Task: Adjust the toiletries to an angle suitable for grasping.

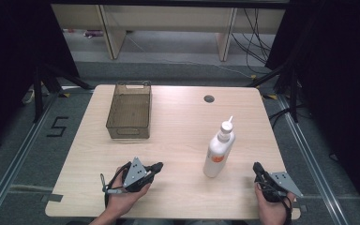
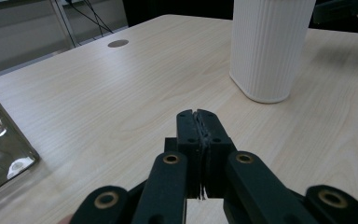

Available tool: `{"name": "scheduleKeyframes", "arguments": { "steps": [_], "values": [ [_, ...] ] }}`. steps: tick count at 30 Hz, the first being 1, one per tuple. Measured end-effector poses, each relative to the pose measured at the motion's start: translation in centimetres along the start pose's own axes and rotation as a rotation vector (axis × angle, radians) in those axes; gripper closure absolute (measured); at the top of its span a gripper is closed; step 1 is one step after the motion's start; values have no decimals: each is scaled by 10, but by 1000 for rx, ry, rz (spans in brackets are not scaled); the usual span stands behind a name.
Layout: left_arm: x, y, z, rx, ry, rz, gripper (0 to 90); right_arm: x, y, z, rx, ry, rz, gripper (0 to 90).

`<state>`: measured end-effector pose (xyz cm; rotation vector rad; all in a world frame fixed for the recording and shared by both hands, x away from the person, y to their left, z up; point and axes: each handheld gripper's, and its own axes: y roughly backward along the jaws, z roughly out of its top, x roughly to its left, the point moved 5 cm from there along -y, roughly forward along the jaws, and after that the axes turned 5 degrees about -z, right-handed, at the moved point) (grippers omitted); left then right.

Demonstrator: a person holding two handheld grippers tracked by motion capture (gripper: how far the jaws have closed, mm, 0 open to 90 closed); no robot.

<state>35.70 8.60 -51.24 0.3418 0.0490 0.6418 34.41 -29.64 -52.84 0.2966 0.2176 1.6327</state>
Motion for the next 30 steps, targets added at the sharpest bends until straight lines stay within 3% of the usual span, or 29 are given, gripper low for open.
{"name": "scheduleKeyframes", "arguments": {
  "steps": [3,4,6,7,9,12,15,17,18,19,20,21,22,25,30],
  "values": [
    [5,2,-3,1,12,14,887,13,6,6,-15,-3,76,900],
    [6,3,-4,3,14,19,890,19,9,10,-21,22,93,900],
    [8,3,-6,9,12,28,892,33,12,17,-43,48,166,900],
    [9,4,-6,9,13,31,892,42,15,20,-37,38,199,900],
    [10,5,-7,5,15,36,893,55,17,25,-59,86,243,900],
    [11,6,-7,-4,15,38,893,73,18,32,-61,101,292,900],
    [13,8,-7,4,-3,50,895,81,16,37,-56,133,299,900],
    [13,9,-6,4,-6,52,896,84,16,38,-49,116,298,900],
    [13,9,-5,3,-9,57,897,87,14,41,-61,137,311,900],
    [14,9,-5,-3,-5,58,897,90,14,43,-69,122,298,900],
    [14,9,-5,-3,0,56,898,90,13,44,-63,152,313,900],
    [14,8,-5,-11,2,52,898,93,14,44,-40,120,312,900],
    [14,8,-6,-5,2,53,898,93,12,45,-46,146,321,900],
    [14,8,-7,2,6,54,897,100,10,46,-53,138,333,900],
    [14,8,-6,1,6,51,897,109,5,48,-58,170,338,900]
  ]
}}
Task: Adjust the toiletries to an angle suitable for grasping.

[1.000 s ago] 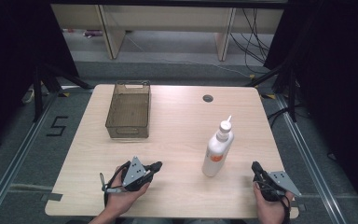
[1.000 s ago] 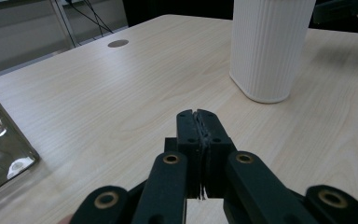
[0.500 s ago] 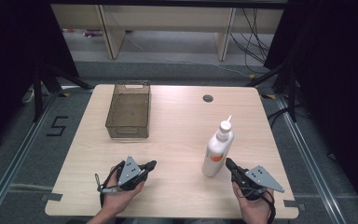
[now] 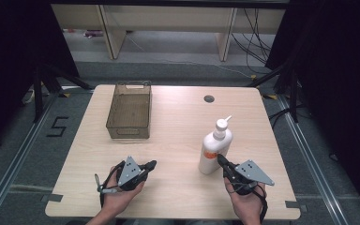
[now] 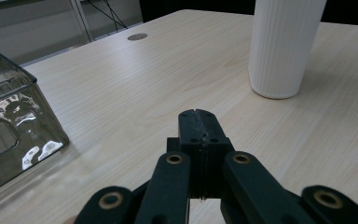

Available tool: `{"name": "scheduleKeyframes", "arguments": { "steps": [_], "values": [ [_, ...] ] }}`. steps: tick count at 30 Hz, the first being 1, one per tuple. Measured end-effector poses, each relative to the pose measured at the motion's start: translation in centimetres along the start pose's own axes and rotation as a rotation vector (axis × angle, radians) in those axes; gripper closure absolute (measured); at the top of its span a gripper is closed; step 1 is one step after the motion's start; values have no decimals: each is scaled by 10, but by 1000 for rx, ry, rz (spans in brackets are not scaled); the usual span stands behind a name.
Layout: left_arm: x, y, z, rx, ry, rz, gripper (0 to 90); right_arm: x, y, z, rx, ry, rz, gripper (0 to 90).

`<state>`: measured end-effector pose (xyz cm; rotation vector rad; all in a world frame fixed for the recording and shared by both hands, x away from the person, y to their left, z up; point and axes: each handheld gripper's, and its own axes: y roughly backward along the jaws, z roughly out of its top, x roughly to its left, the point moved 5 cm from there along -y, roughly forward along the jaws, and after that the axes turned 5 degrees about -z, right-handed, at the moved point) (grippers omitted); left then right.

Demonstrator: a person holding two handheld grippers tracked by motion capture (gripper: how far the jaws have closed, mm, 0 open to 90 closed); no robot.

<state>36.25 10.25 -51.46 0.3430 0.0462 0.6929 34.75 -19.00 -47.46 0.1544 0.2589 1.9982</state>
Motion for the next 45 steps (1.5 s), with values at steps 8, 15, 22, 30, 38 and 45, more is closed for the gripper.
{"name": "scheduleKeyframes", "arguments": {
  "steps": [8,15,22,30,38,45],
  "values": [
    [1,1,-1,0,3,-2,897,12,-13,4,14,-1,-10,900],
    [1,0,-1,1,2,-6,896,18,-23,6,13,42,-34,900],
    [1,0,-2,8,1,-6,896,24,-31,6,39,31,-44,900],
    [1,-1,-2,4,4,-2,895,27,-37,6,26,44,-45,900],
    [1,-2,-2,8,3,-2,894,27,-41,6,22,43,-45,900],
    [1,-3,-3,9,4,-1,893,29,-47,8,18,41,-53,900]
  ]
}}
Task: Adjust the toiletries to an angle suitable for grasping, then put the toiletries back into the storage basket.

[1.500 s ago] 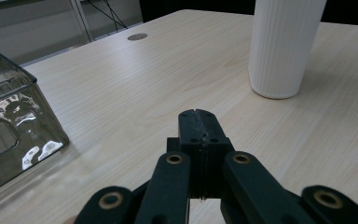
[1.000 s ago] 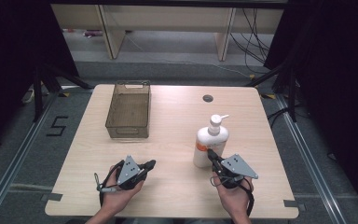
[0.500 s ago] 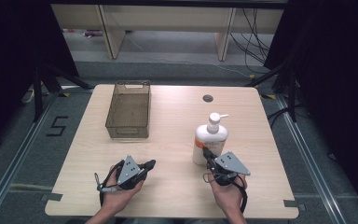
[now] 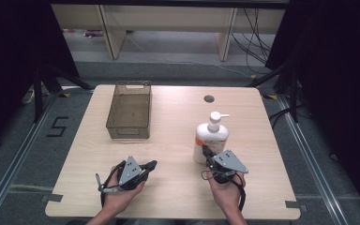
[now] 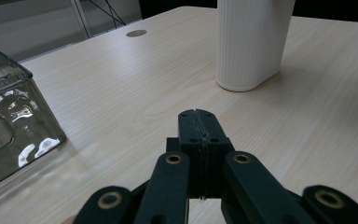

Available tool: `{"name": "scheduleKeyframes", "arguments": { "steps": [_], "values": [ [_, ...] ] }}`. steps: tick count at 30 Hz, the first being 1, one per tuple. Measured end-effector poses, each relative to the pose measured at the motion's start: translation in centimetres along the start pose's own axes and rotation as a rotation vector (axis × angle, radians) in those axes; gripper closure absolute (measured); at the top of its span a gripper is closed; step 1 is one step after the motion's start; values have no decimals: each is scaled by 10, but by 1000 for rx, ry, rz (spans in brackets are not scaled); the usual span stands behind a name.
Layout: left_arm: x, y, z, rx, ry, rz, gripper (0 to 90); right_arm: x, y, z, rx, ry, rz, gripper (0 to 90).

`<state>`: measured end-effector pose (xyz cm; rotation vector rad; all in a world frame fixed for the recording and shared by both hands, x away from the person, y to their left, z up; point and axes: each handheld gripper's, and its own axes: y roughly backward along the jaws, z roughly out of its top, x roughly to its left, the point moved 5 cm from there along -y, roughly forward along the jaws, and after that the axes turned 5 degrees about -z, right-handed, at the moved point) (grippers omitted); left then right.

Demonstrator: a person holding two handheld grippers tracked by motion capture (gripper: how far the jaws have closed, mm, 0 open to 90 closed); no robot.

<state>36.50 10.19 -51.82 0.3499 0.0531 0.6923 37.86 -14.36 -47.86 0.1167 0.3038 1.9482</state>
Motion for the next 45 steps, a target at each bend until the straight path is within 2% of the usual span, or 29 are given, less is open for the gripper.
{"name": "scheduleKeyframes", "arguments": {
  "steps": [4,11,15,17,18,19,20,21,22,24,25,28,29,30,32,34,35,36,38,39,40,41,44,45],
  "values": [
    [1,0,0,-8,1,-1,891,0,-2,0,13,12,-7,900],
    [2,1,1,-5,6,7,884,1,-7,1,14,6,6,900],
    [1,0,4,-18,11,10,831,-1,-1,3,-4,6,4,900],
    [-1,-1,9,-30,16,3,766,-5,10,7,-21,4,9,830],
    [-2,-2,12,-51,22,-6,721,-8,16,9,-36,2,16,786],
    [-4,-3,15,-50,25,-9,672,-11,24,10,-41,-21,28,738],
    [-4,-3,15,-50,25,-9,619,-18,32,11,-59,-28,13,698],
    [-6,-6,23,-67,41,-16,566,-26,40,11,-66,-35,-8,671],
    [-7,-8,27,-86,45,-15,518,-35,47,9,-76,-63,-21,647],
    [-9,-11,36,-110,36,-1,424,-58,61,2,-61,-85,-97,625],
    [-11,-13,40,-120,32,3,378,-69,66,-3,-52,-111,-122,619],
    [-13,-17,53,-137,19,22,316,-99,85,-22,-17,-143,-229,608],
    [-14,-18,57,-141,18,26,311,-105,89,-26,-21,-156,-252,606],
    [-15,-20,62,-154,18,30,312,-111,91,-31,-25,-157,-254,604],
    [-17,-22,72,-171,14,44,318,-117,95,-41,16,-189,-290,596],
    [-21,-26,84,-180,12,46,325,-125,92,-51,12,-182,-307,589],
    [-24,-29,89,-187,10,42,330,-129,90,-55,6,-170,-333,586],
    [-24,-29,89,-187,10,42,333,-130,89,-60,28,-201,-340,581],
    [-33,-40,104,-195,4,23,335,-132,85,-66,27,-216,-345,573],
    [-35,-44,108,-196,2,20,336,-134,84,-68,32,-200,-349,568],
    [-35,-44,108,-196,2,20,335,-134,84,-68,32,-200,-349,568],
    [-39,-52,115,-203,5,14,335,-135,84,-71,36,-209,-366,557],
    [-41,-61,123,-201,13,25,335,-137,84,-71,24,-202,-392,549],
    [-42,-64,126,-203,13,26,335,-137,83,-71,11,-210,-374,547]
  ]
}}
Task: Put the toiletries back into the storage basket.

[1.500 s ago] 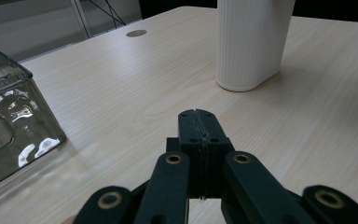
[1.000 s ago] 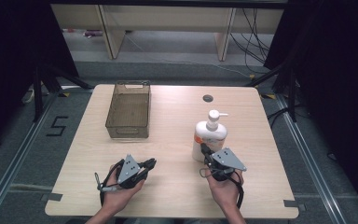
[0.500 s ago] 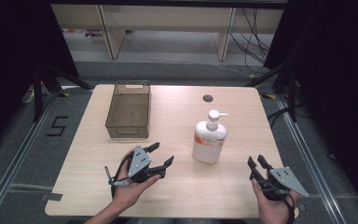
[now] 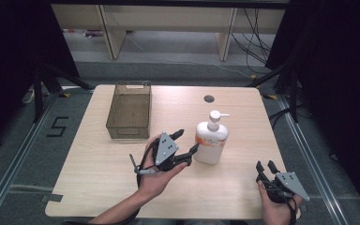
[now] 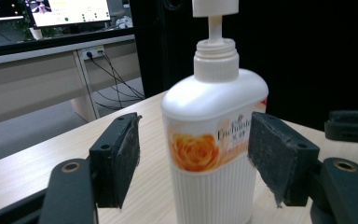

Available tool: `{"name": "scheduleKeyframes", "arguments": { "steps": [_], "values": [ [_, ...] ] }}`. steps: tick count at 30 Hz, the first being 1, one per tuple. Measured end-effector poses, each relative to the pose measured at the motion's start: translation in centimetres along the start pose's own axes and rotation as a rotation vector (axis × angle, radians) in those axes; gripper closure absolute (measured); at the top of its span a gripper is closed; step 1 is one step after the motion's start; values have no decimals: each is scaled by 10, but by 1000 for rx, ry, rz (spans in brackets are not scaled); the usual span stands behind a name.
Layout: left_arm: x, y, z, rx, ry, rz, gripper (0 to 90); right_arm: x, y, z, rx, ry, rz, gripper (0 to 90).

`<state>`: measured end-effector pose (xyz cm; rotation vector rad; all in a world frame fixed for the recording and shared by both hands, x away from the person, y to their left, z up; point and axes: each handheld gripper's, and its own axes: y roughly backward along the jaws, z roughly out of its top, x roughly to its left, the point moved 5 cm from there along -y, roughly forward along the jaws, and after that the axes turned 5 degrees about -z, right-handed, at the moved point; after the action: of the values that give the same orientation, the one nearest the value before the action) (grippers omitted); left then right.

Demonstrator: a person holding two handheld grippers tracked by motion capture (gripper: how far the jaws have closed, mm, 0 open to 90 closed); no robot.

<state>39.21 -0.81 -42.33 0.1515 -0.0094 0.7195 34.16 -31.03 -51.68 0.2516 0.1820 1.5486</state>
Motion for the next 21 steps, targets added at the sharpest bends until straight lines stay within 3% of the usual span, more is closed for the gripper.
{"name": "scheduleKeyframes", "arguments": {
  "steps": [4,6,10,13,14,16,17,18,19,20,21],
  "values": [
    [-7,-12,10,-12,-17,3,335,-1,-2,0,-15,23,-15,544],
    [-7,-17,14,-17,-14,11,336,1,-1,0,-6,3,-30,544],
    [-11,-26,24,-45,1,23,341,3,-3,-2,-5,6,-36,543],
    [-12,-31,28,-56,2,32,343,4,-4,-4,4,0,-31,542],
    [-15,-35,31,-57,1,35,344,4,-6,-5,5,16,2,541],
    [-17,-40,34,-56,-1,42,345,6,-5,-6,29,-10,-34,540],
    [-18,-41,35,-59,0,47,346,2,-5,-5,16,37,-35,541],
    [-19,-43,35,-60,6,45,349,3,-5,-6,29,14,-29,540],
    [-19,-45,36,-59,2,49,351,1,-6,-6,22,37,-37,540],
    [-20,-46,37,-60,2,52,354,2,-9,-7,-2,24,-15,539],
    [-20,-46,37,-60,2,52,357,3,-8,-8,17,9,-21,539]
  ]
}}
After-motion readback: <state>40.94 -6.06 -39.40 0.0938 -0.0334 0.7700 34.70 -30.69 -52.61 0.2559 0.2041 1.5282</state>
